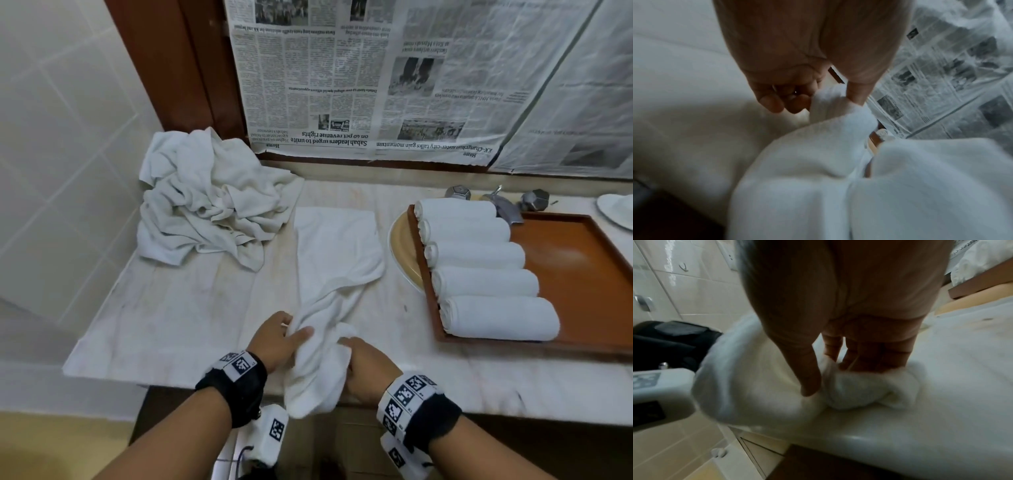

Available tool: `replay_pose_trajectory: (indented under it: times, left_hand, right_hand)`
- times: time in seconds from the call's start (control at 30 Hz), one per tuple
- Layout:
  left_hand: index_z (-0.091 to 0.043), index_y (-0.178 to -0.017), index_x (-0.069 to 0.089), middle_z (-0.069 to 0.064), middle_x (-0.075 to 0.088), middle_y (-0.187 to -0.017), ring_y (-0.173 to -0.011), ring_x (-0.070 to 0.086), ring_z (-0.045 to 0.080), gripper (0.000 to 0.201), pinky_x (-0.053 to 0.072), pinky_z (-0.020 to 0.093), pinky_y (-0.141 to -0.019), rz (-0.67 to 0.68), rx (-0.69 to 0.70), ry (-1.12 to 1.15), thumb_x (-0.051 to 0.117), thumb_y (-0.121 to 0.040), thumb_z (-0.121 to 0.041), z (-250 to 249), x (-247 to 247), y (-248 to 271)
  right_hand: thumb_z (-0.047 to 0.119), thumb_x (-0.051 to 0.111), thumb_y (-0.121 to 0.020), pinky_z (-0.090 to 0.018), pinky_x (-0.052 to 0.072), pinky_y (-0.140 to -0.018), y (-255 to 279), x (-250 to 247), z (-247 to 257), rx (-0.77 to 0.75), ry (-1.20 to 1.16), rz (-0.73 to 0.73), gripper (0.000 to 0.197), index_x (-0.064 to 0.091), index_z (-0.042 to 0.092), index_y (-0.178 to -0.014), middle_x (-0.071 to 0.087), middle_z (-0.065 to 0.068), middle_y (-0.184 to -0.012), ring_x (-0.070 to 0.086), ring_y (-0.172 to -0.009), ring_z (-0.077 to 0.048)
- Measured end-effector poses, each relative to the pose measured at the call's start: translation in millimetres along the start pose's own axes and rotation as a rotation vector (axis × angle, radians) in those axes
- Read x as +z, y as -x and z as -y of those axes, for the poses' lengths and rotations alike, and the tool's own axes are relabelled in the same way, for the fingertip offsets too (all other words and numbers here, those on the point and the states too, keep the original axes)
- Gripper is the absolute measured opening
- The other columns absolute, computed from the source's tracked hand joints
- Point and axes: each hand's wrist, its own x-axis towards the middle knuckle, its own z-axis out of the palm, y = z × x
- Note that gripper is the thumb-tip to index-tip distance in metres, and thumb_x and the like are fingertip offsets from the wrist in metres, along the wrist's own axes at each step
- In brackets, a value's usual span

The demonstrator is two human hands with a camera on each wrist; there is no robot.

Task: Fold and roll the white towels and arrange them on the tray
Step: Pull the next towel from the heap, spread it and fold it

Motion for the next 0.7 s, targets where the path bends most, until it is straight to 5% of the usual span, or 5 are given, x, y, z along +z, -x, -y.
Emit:
replay_pose_trajectory:
  times: [0.1, 0.27, 0.4, 0.6, 0.7]
  left_hand:
    - [-0.017, -0.081, 0.046, -0.003, 0.051, -0.070, -0.061, 0.047, 0.012, 0.035, 0.034, 0.025, -0.056, -0.091, 0.071, -0.143, 0.063, -0.092, -0.046, 3, -4, 13]
    - [-0.021, -0.090, 0.051, 0.010, 0.067, -0.080, -0.074, 0.065, 0.029, 0.044, 0.052, 0.045, -0.069, -0.143, 0.220, 0.024, 0.053, -0.082, -0.064, -3, -19, 40]
    - [-0.026, -0.096, 0.056, 0.000, 0.069, -0.085, -0.081, 0.065, 0.018, 0.014, 0.049, 0.033, -0.073, -0.190, 0.386, 0.015, 0.057, -0.094, -0.040, -7, -31, 77]
    - [-0.021, -0.097, 0.068, -0.012, 0.070, -0.084, -0.076, 0.062, 0.002, 0.016, 0.045, 0.014, -0.070, -0.078, 0.766, -0.166, 0.057, -0.086, -0.023, 11, -52, 171]
    - [-0.022, -0.096, 0.072, -0.008, 0.071, -0.086, -0.079, 0.064, 0.006, 0.019, 0.044, 0.016, -0.070, -0.125, 0.846, -0.228, 0.060, -0.081, -0.018, 21, -66, 207]
  right_hand:
    - [0.030, 0.064, -0.077, -0.035, 0.050, -0.070, 30, -6, 16, -0.026, -0.002, -0.019, 0.019, 0.046, 0.025, -0.074, 0.049, 0.007, -0.082, 0.055, -0.074, -0.016]
    - [0.017, 0.061, -0.082, -0.029, 0.049, -0.075, 73, 2, 24, 0.016, -0.075, -0.120, 0.022, 0.046, 0.031, -0.076, 0.052, 0.007, -0.092, 0.054, -0.078, -0.011]
    - [0.010, 0.054, -0.087, -0.025, 0.049, -0.089, 105, 15, 44, 0.059, -0.041, -0.106, 0.032, 0.052, 0.037, -0.103, 0.046, 0.013, -0.111, 0.057, -0.099, -0.004]
    - [0.024, 0.068, -0.085, -0.029, 0.035, -0.108, 137, 44, 125, -0.177, -0.043, -0.563, 0.077, 0.027, 0.036, -0.149, 0.017, 0.006, -0.153, 0.030, -0.138, -0.014]
    - [0.025, 0.059, -0.090, -0.034, 0.041, -0.101, 138, 55, 150, -0.223, -0.012, -0.572, 0.034, 0.059, 0.029, -0.124, 0.054, 0.001, -0.132, 0.047, -0.124, -0.016]
